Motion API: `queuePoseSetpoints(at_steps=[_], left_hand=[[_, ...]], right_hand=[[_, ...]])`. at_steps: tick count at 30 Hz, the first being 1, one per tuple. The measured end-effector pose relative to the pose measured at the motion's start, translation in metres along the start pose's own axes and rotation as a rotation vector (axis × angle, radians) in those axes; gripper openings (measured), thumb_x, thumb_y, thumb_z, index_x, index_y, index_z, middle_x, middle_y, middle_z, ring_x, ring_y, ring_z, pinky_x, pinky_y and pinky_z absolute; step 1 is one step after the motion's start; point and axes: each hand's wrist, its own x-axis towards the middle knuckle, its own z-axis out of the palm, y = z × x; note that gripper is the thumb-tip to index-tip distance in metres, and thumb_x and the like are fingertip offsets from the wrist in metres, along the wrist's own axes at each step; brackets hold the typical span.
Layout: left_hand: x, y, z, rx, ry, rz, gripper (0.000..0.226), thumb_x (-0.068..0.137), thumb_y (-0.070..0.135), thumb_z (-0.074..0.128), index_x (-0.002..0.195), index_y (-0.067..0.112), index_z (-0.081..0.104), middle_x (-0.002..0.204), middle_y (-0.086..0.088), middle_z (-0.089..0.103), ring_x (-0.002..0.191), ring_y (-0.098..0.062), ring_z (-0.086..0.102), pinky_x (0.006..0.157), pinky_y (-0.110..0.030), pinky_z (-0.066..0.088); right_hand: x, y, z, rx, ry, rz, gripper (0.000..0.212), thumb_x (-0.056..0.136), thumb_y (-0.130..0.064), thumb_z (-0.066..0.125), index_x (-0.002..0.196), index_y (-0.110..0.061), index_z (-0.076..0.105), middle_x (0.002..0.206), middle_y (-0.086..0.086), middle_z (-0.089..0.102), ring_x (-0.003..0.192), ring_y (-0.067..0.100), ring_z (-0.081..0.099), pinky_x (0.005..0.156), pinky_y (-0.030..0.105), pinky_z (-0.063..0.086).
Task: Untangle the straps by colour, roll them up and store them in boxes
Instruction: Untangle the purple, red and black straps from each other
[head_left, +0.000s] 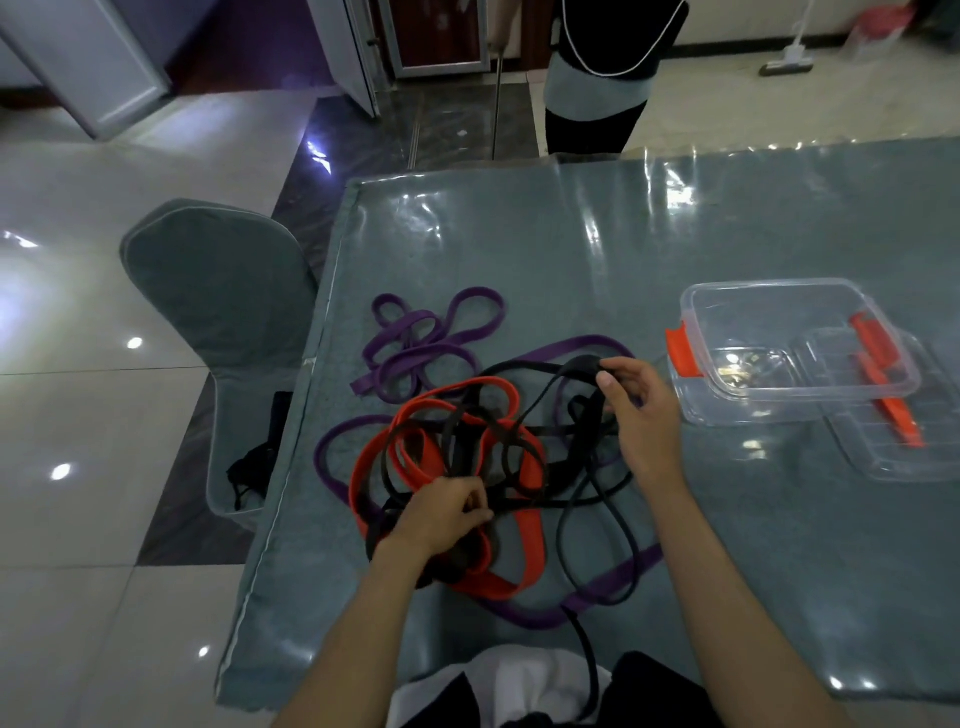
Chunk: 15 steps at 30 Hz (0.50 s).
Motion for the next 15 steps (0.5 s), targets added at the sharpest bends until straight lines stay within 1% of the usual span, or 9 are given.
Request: queuePoseSetpoints(at_steps=[2, 3, 4, 6, 8, 9, 12, 13, 15], left_hand=[[-0.009, -0.011, -0.019, -0.254, 0.043, 0.002, 0.015, 0.098, 0.036, 0.076, 0.089, 0.026, 0.071, 0.08, 0.006, 0.073, 0.078, -0.009, 0.07, 0.08, -0.039, 0.059], [-0.014, -0.016, -0.029, -0.364, 0.094, 0.002, 0.023, 0.097, 0.038, 0.077, 0.08, 0.024, 0.071, 0.072, 0.004, 0.071, 0.071, -0.009, 0.068, 0.076, -0.039, 0.057], [-0.02, -0.02, -0.039, -0.438, 0.156, -0.01, 0.038, 0.096, 0.043, 0.078, 0.068, 0.02, 0.066, 0.063, 0.002, 0.064, 0.062, -0.01, 0.062, 0.07, -0.038, 0.053], [-0.029, -0.025, -0.06, -0.486, 0.254, -0.037, 0.062, 0.095, 0.053, 0.074, 0.054, 0.017, 0.045, 0.052, 0.006, 0.044, 0.051, -0.007, 0.045, 0.062, -0.034, 0.04], [-0.038, -0.022, -0.084, -0.417, 0.359, -0.065, 0.066, 0.093, 0.062, 0.067, 0.052, 0.022, 0.035, 0.051, 0.009, 0.035, 0.049, -0.005, 0.036, 0.059, -0.034, 0.032], [-0.043, -0.019, -0.096, -0.317, 0.442, -0.066, 0.065, 0.092, 0.065, 0.064, 0.051, 0.024, 0.034, 0.054, 0.01, 0.036, 0.053, -0.007, 0.037, 0.061, -0.036, 0.033], [-0.056, 0.002, -0.131, 0.114, 0.691, -0.082, 0.055, 0.088, 0.069, 0.067, 0.054, 0.029, 0.051, 0.08, 0.007, 0.052, 0.084, -0.018, 0.046, 0.08, -0.042, 0.035], [-0.059, 0.011, -0.14, 0.175, 0.728, -0.096, 0.056, 0.086, 0.072, 0.067, 0.055, 0.027, 0.054, 0.084, 0.005, 0.052, 0.086, -0.02, 0.046, 0.079, -0.04, 0.035], [-0.063, 0.029, -0.154, 0.174, 0.744, -0.16, 0.065, 0.081, 0.078, 0.064, 0.05, 0.023, 0.046, 0.073, 0.003, 0.048, 0.07, -0.021, 0.048, 0.065, -0.035, 0.037]], right_hand=[[0.001, -0.001, 0.001, -0.004, 0.007, 0.007, 0.018, 0.103, -0.016, 0.069, 0.107, -0.034, 0.071, 0.103, -0.016, 0.077, 0.094, 0.001, 0.071, 0.075, 0.018, 0.058], [0.002, -0.001, 0.002, -0.004, 0.015, 0.01, 0.017, 0.103, -0.016, 0.069, 0.108, -0.032, 0.071, 0.102, -0.019, 0.076, 0.093, -0.002, 0.07, 0.075, 0.016, 0.057], [0.002, 0.0, 0.003, -0.005, 0.028, 0.013, 0.016, 0.103, -0.017, 0.069, 0.111, -0.031, 0.07, 0.102, -0.02, 0.076, 0.093, -0.004, 0.069, 0.077, 0.013, 0.055], [0.0, 0.0, 0.005, -0.025, 0.056, 0.009, 0.018, 0.102, -0.02, 0.07, 0.119, -0.027, 0.07, 0.109, -0.019, 0.074, 0.1, -0.009, 0.067, 0.084, 0.007, 0.05], [-0.003, 0.0, 0.005, -0.035, 0.049, 0.021, 0.025, 0.102, -0.022, 0.07, 0.127, -0.024, 0.069, 0.119, -0.011, 0.073, 0.109, -0.004, 0.067, 0.09, 0.007, 0.049], [-0.005, -0.001, 0.005, -0.021, 0.032, 0.038, 0.029, 0.102, -0.02, 0.071, 0.131, -0.025, 0.068, 0.121, -0.007, 0.072, 0.112, 0.002, 0.067, 0.093, 0.01, 0.051], [-0.011, -0.008, 0.005, 0.03, -0.039, 0.031, 0.034, 0.1, -0.01, 0.071, 0.126, -0.032, 0.068, 0.106, -0.003, 0.066, 0.101, 0.012, 0.065, 0.092, 0.023, 0.055], [-0.014, -0.011, 0.005, 0.037, -0.058, 0.007, 0.034, 0.1, -0.007, 0.07, 0.121, -0.033, 0.068, 0.1, -0.003, 0.065, 0.095, 0.011, 0.064, 0.088, 0.023, 0.055], [-0.021, -0.017, 0.006, 0.057, -0.082, -0.043, 0.029, 0.1, -0.006, 0.069, 0.112, -0.031, 0.07, 0.094, -0.009, 0.069, 0.089, 0.005, 0.066, 0.083, 0.019, 0.053]])
